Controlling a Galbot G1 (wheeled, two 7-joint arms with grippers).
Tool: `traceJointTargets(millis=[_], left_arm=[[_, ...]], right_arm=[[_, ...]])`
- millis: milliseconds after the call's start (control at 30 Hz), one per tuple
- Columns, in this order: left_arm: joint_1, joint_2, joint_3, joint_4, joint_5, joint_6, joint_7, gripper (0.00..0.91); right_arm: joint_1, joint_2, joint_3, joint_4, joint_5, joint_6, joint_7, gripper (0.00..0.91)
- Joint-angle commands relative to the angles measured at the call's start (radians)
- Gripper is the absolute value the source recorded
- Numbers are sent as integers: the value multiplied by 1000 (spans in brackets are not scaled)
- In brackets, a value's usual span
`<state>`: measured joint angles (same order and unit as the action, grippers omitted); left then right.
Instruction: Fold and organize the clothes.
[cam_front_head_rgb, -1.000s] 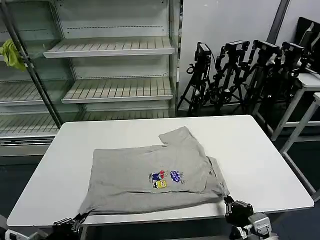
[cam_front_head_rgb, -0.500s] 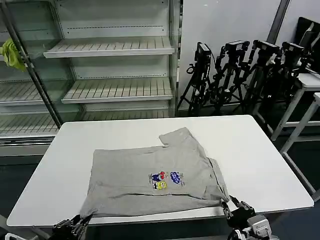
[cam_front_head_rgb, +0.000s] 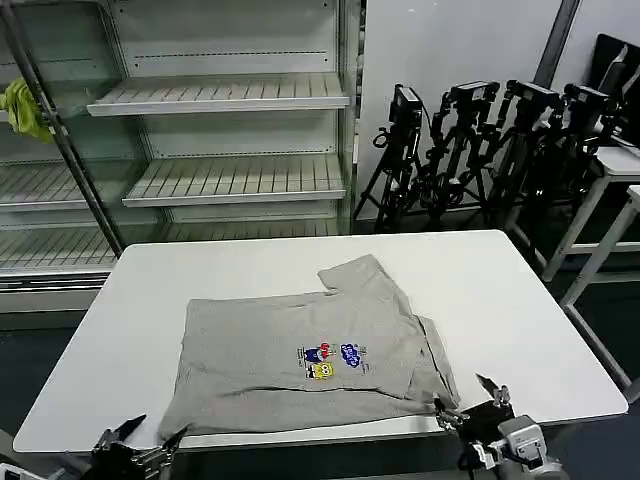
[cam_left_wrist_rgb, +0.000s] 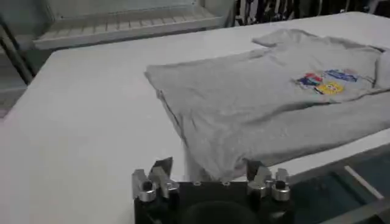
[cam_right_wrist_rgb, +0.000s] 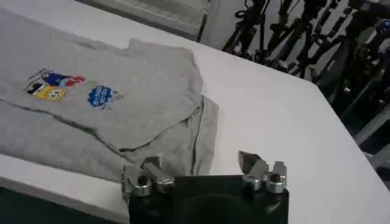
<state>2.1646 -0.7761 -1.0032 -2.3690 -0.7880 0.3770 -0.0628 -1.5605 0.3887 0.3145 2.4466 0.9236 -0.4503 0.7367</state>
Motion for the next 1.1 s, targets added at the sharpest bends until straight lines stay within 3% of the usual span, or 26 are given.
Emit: traceJointTargets(millis=[33,133,200,367,400,533,700,1100], left_arm=[[-124,-21,-85,-27,-58,1,16,907],[-281,-27,-38,-1,-60,4,33,907],[-456,-32,30,48,-68,7,54,907],[-695,1,191,227,-112,0,84,907],[-758,27,236,288,-115,-3,87,907],[-919,76,374,445,-140,-7,91,907],[-1076,51,512,577,-165,33,70,907],[-1192,4,637,668,-116,46,79,907]], right_arm=[[70,65,80,-84,-30,60,-61,907],[173,123,69,-152,-72,128,-127,907],[270,185,45,-224,-114,177,-200,907],[480,271,-32,-416,-116,206,-320,907],[592,289,-77,-466,-105,187,-347,907],[820,343,-230,-629,-28,151,-322,907],[1034,444,-423,-791,13,99,-325,907],[1280,691,-569,-1143,-5,77,-466,907]])
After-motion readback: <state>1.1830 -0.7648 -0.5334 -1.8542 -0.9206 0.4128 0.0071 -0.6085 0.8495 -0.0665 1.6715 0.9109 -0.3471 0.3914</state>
